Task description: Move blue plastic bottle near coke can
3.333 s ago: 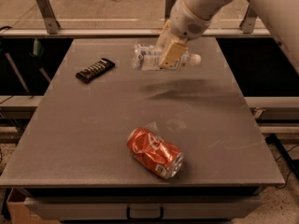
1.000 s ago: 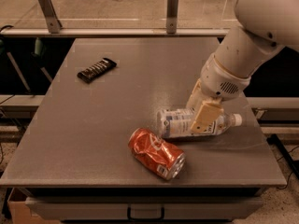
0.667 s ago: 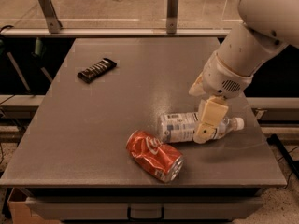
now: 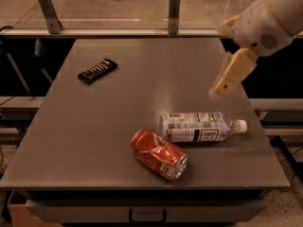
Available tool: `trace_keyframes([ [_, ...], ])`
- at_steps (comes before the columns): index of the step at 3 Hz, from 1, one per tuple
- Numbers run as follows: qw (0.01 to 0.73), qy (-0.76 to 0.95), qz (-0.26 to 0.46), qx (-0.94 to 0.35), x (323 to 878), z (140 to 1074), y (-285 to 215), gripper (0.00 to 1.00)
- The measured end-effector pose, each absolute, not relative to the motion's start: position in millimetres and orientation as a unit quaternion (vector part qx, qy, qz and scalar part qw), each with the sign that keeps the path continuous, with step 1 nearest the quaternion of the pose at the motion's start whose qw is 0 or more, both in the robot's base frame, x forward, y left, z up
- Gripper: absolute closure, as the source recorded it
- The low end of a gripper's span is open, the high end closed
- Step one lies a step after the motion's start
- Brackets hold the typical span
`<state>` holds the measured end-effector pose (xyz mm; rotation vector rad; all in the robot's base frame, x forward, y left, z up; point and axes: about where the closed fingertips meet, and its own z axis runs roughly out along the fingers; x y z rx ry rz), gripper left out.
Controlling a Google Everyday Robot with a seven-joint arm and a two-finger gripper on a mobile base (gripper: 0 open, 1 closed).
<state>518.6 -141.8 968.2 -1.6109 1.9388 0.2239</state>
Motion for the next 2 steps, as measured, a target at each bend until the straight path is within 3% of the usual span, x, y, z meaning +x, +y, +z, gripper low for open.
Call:
trace_keyframes([
  [1, 0.431, 0.699, 0.092, -0.563, 542, 1051, -157, 0.00],
  [2, 0.465, 0.683, 0.096, -0.555, 540, 1085, -154, 0.00],
])
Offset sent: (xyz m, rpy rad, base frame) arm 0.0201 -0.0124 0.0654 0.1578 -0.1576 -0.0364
